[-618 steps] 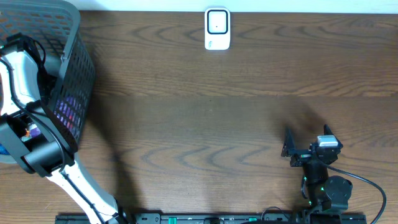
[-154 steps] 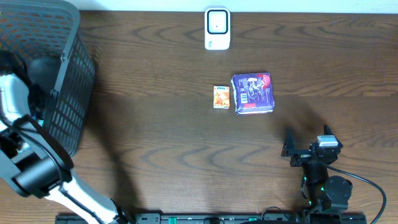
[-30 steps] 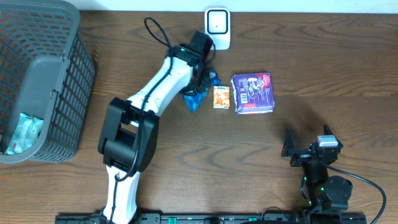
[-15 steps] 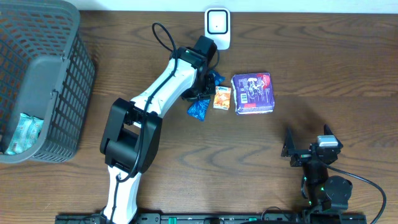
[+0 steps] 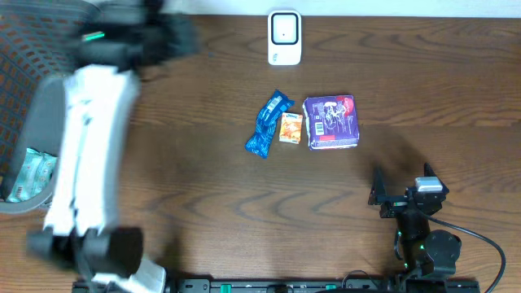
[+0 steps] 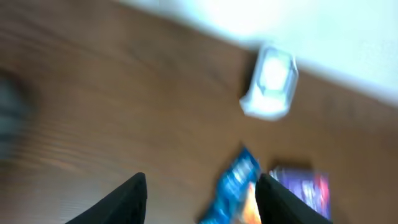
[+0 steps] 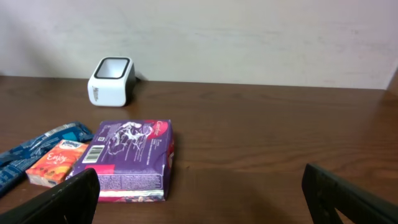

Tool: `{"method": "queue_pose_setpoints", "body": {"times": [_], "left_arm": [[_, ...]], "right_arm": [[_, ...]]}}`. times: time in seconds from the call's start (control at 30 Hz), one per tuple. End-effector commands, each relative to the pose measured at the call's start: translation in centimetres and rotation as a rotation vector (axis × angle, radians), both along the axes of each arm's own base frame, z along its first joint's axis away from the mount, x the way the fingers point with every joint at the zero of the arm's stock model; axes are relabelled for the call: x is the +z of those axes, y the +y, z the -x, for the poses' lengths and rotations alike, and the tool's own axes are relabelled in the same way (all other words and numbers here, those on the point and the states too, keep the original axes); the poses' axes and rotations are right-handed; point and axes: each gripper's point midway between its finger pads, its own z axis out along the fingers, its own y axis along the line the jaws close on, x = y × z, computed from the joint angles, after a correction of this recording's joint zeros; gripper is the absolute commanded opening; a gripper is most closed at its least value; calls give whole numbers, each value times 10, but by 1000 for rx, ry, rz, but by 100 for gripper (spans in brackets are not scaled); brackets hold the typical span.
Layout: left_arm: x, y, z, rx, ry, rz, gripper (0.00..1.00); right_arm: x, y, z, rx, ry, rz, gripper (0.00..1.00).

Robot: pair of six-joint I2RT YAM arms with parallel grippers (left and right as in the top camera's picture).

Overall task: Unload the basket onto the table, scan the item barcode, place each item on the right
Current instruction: 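Move the left gripper into the basket and grasp the mint-green wipes pack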

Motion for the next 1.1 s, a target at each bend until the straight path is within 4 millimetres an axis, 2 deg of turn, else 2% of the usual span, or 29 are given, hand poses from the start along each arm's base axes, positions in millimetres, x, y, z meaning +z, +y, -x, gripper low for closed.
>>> {"method": "queue_pose_setpoints", "body": {"times": [0.0,0.1,0.17,0.2,0.23,0.27,0.33,0.47,0.6,0.73,0.87,0.97,1.0,1.07], "left_arm": [[54,110,25,228,-136,-209,59],[68,193,54,429,-122,-379,59],[64,237,78,563,-60,-437,59],[58,253,89,606,-21,-449,59],[49,269,99,645,22,-451,67],[38,283,108,678,65,-448,69],[16,303,122,722,143,-437,73],[-33,322,143,758,282,-410,79],[-84,327,150,699,387,-435,84],[-128,334,160,648,475,-525,95],[-160,340,168,596,524,-604,97],[-176,342,169,578,521,-621,96],[-181,344,169,578,516,-625,95],[-187,346,170,573,512,-634,84]], "right_arm": [[0,0,0,2,-1,14,99],[0,0,0,2,-1,14,99],[0,0,0,3,-1,14,99],[0,0,0,2,-1,14,99],[0,0,0,2,-1,14,99],[0,0,0,2,-1,14,99],[0,0,0,2,-1,14,99],[0,0,0,2,-1,14,99],[0,0,0,2,-1,14,99],[0,0,0,2,-1,14,99],[0,0,0,2,-1,14,99],[0,0,0,2,-1,14,99],[0,0,0,2,-1,14,99],[0,0,0,2,-1,14,99]]}}
